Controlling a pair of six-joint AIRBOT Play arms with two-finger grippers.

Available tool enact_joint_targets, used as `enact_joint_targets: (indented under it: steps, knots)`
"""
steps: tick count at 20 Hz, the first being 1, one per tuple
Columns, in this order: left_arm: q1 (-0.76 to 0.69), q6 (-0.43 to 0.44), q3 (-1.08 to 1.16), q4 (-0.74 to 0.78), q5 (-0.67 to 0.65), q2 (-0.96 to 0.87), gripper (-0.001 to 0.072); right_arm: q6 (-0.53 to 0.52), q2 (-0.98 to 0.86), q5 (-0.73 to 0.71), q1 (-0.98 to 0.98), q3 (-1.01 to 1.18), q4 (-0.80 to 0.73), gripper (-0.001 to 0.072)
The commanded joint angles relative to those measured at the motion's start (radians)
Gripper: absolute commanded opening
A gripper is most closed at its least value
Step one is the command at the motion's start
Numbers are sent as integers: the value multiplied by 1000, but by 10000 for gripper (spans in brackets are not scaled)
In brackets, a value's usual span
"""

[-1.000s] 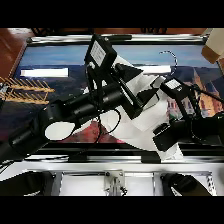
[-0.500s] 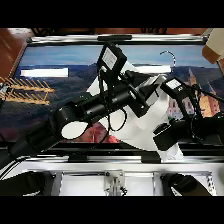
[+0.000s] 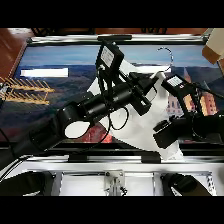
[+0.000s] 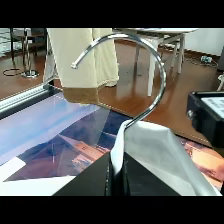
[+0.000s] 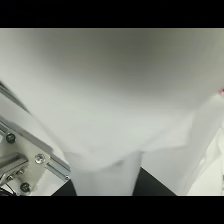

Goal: Fold the shirts.

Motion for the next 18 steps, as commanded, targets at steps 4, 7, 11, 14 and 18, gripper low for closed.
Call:
enact_joint_targets:
  steps: [4, 7, 11, 14, 18]
  knots:
    - [102, -2, 2, 3, -60, 13, 40, -6, 1, -83, 1, 20, -5, 272]
    - [117, 3, 27, 3, -59, 18, 40, -31, 1, -157, 1, 30, 15, 312]
    - [139, 2, 72, 3, -48, 18, 40, -36, 1, -269, 1, 30, 14, 306]
    - [137, 2, 76, 3, -54, 18, 40, -42, 1, -378, 1, 30, 14, 49]
    - [151, 2, 76, 3, -51, 19, 46, -58, 1, -455, 1, 30, 14, 48]
